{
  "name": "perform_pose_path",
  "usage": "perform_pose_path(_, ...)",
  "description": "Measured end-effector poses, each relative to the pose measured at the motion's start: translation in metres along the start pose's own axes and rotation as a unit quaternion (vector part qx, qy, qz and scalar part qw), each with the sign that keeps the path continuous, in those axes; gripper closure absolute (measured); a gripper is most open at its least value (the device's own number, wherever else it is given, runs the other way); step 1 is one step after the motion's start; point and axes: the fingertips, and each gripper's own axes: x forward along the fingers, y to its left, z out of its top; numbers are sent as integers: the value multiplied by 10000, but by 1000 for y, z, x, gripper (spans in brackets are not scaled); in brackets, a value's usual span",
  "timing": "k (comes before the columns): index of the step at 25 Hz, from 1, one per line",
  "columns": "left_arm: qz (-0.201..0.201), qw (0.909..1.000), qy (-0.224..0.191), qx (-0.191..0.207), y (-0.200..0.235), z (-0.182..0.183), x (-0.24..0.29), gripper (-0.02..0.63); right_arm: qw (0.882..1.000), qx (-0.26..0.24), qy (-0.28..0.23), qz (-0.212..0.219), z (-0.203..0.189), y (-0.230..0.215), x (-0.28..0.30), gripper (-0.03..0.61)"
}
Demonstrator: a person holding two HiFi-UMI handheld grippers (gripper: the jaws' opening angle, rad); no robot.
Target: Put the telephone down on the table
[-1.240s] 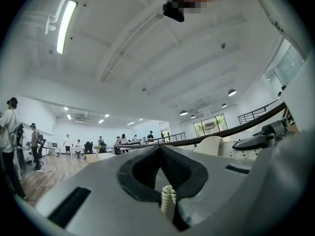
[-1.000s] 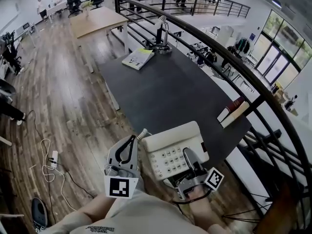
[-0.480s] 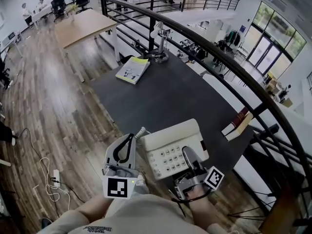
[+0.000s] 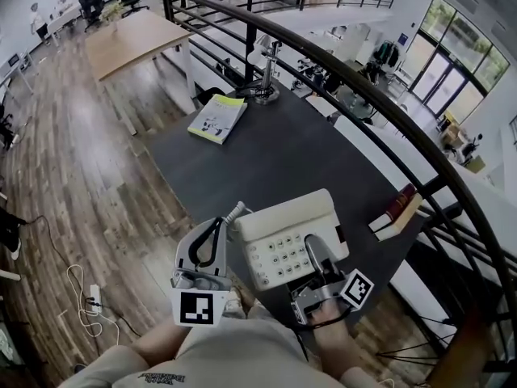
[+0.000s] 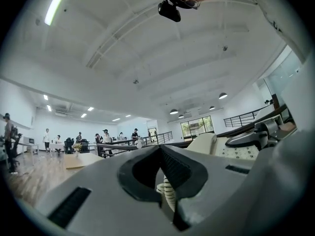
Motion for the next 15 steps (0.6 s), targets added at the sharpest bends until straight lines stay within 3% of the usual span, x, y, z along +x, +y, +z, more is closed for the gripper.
perform_pose_path(7, -120, 9997, 200, -15, -16, 2, 12, 609, 9999, 89, -9, -119, 20, -4, 2, 370)
perform_pose_path(15, -61, 9992, 397, -16, -14, -25, 45, 610, 9993, 141, 90, -334, 38, -30, 24, 370)
